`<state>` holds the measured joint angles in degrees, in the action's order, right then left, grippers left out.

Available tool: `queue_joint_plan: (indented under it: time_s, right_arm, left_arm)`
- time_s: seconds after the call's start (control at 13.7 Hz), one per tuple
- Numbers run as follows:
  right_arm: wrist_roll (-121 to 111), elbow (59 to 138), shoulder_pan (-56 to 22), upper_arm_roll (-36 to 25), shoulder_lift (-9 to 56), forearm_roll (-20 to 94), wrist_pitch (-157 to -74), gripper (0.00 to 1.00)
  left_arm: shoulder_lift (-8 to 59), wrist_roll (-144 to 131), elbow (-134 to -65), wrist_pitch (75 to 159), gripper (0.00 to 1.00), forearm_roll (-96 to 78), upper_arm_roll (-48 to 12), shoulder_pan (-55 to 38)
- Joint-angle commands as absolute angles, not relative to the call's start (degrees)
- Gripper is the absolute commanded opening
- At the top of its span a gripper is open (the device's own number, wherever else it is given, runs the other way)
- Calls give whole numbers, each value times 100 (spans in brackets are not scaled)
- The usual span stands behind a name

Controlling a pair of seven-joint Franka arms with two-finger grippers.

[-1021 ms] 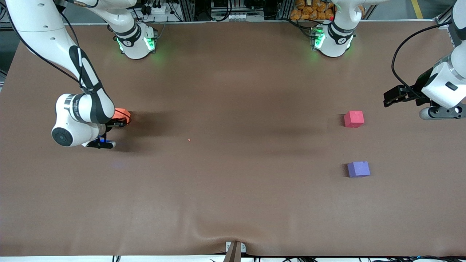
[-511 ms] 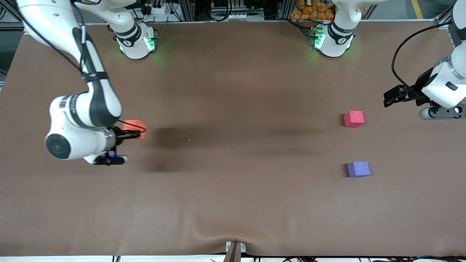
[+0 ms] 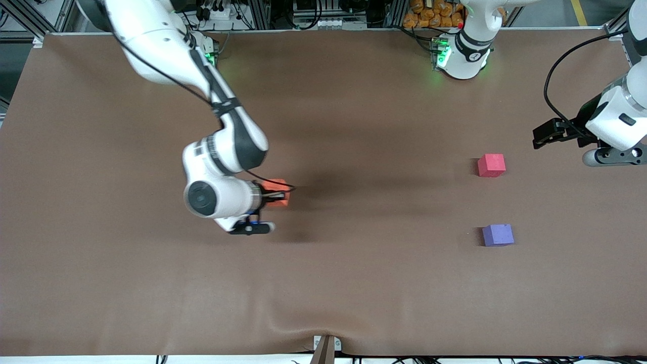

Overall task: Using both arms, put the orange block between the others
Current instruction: 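Carry the orange cube to mid-table with the right gripper and release it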

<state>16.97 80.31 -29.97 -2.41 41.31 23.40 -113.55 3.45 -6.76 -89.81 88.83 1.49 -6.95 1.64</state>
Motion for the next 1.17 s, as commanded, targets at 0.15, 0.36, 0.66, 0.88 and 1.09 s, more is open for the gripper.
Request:
queue_joint_plan:
  time_s: [0.15, 0.36, 0.66, 0.88, 1.09]
  right_arm:
    - [2379, 7770, -3760, -299, 4623, 2698, -12172, 0]
    - [2804, 7770, -4130, -299, 4693, 2698, -12182, 1]
    - [2769, 7770, -4175, -308, 4799, 2690, -12199, 93]
    - [2725, 7770, -4175, -308, 4799, 2654, -12296, 100]
    - [2733, 7752, -4166, -308, 4720, 2654, -12296, 100]
  left_arm:
    - [299, -624, -8982, 8921, 100, 237, -721, 193]
    - [334, -624, -8991, 8930, 100, 237, -721, 185]
    - [500, -650, -8983, 9053, 100, 229, -729, 97]
    - [694, -694, -8965, 9175, 100, 220, -738, -17]
    - [870, -729, -8947, 9298, 100, 220, -738, -175]
